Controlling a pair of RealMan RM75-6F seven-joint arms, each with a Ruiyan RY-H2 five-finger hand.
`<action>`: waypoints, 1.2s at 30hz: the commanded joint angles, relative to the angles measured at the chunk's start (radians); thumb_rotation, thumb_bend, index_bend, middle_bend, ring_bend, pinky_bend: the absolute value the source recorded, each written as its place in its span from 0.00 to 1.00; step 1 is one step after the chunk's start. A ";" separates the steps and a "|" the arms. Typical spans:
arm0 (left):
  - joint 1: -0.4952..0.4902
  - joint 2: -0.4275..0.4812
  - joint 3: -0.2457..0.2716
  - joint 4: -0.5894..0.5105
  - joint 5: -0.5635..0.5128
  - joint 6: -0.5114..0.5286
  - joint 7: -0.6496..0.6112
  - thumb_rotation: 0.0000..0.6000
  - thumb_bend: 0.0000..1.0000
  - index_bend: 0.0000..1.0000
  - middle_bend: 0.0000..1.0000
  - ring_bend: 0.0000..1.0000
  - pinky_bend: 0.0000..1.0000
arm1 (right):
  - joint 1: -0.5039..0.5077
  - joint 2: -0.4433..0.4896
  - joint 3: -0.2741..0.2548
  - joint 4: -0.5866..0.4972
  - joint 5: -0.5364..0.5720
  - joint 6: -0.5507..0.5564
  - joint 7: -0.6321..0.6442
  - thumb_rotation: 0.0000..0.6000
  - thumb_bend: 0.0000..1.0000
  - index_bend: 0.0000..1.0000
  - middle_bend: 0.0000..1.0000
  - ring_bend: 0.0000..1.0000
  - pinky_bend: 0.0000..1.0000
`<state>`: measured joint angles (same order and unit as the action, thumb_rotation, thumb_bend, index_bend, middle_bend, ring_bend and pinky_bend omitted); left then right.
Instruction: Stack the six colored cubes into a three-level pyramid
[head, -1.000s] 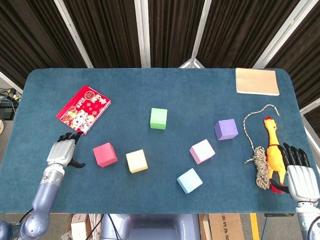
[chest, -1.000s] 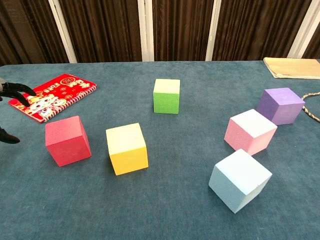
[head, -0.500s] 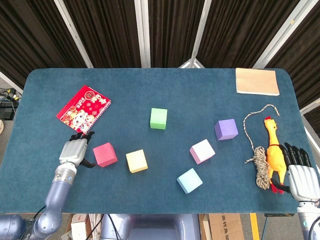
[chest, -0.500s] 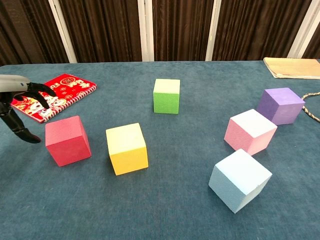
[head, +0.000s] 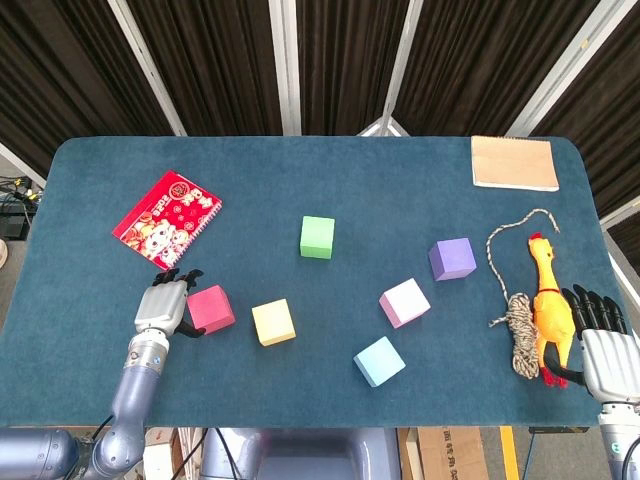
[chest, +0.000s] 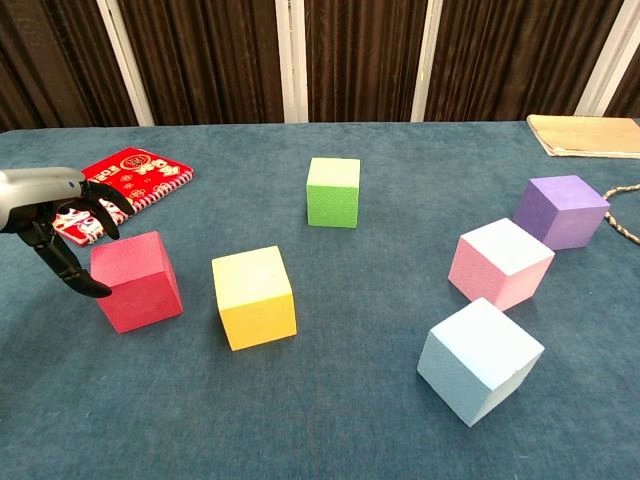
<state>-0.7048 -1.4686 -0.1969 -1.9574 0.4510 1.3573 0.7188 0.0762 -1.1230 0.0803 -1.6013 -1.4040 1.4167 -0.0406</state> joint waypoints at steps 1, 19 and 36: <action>-0.005 -0.011 0.005 0.011 -0.002 0.005 0.011 1.00 0.13 0.17 0.23 0.06 0.01 | 0.001 0.000 0.000 0.002 0.002 -0.004 0.001 1.00 0.19 0.05 0.06 0.03 0.00; -0.011 -0.058 0.010 0.069 0.012 0.022 0.035 1.00 0.25 0.25 0.30 0.08 0.01 | 0.010 -0.004 -0.001 0.012 0.012 -0.027 0.010 1.00 0.19 0.05 0.06 0.03 0.00; -0.012 -0.070 -0.010 0.094 0.006 0.029 0.045 1.00 0.41 0.34 0.37 0.10 0.01 | 0.014 -0.002 0.001 0.016 0.024 -0.040 0.017 1.00 0.19 0.05 0.06 0.03 0.00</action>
<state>-0.7170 -1.5399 -0.2052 -1.8629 0.4575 1.3852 0.7623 0.0908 -1.1260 0.0806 -1.5852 -1.3797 1.3754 -0.0238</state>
